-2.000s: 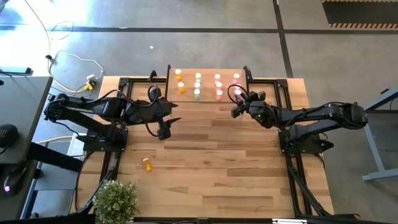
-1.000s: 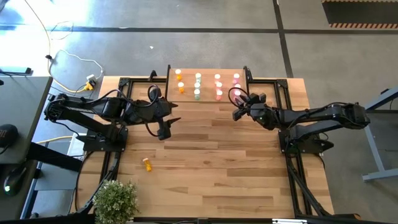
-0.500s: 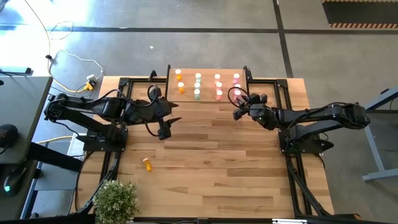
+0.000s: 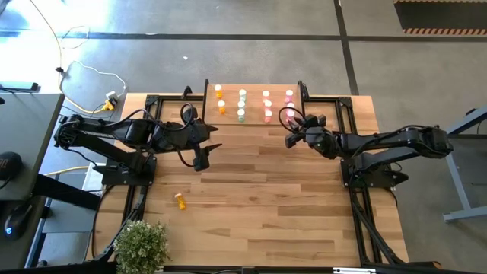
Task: Pick and place medicine bottles onto shelf by color
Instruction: Put the orange pill bottle on the shelf aligned with the orange pill bottles
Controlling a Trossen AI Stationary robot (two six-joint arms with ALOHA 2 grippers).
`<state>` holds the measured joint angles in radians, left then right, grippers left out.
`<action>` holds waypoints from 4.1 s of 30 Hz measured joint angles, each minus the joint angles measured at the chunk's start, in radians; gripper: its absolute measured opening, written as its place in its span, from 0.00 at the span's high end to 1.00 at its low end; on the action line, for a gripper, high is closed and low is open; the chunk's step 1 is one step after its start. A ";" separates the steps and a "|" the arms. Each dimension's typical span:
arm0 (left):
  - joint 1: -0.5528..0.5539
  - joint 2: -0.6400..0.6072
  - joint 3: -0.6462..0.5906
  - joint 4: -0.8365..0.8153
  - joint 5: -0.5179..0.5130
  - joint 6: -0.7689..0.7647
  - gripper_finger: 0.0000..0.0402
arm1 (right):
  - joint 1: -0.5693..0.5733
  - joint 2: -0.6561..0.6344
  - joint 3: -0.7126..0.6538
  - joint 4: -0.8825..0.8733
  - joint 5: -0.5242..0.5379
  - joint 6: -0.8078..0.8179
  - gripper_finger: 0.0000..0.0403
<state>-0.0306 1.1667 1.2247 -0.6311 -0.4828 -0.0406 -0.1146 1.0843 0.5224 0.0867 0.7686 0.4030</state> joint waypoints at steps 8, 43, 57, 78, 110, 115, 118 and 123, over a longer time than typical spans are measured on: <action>0.000 0.000 0.000 0.000 0.000 0.000 0.43 | 0.044 -0.049 0.001 -0.043 -0.010 0.046 0.70; -0.243 0.099 -0.002 -0.428 0.183 -1.366 0.43 | 0.206 -0.168 0.001 0.044 -0.578 0.117 0.70; -0.386 0.336 0.000 -0.576 0.372 -1.879 0.43 | 0.206 -0.391 0.001 -0.153 -0.724 -0.051 0.70; -0.473 0.644 0.000 -0.605 0.446 -2.275 0.43 | 0.206 -0.404 0.001 -0.196 -0.724 -0.100 0.70; -0.394 0.468 -0.301 -0.333 0.546 -2.296 0.43 | 0.206 -0.403 0.001 -0.241 -0.716 -0.098 0.70; -0.350 0.468 -0.315 -0.331 0.535 -2.279 0.43 | 0.206 -0.403 0.001 -0.241 -0.716 -0.098 0.70; -0.330 0.468 -0.315 -0.352 0.533 -2.267 0.43 | 0.206 -0.403 0.001 -0.241 -0.716 -0.098 0.70; -0.316 0.468 -0.315 -0.371 0.541 -2.264 0.43 | 0.206 -0.403 0.001 -0.241 -0.716 -0.093 0.70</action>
<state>-0.3470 1.6352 0.9100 -1.0017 0.0582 -2.3042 0.0914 0.6815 0.5232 -0.1547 0.0525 0.3099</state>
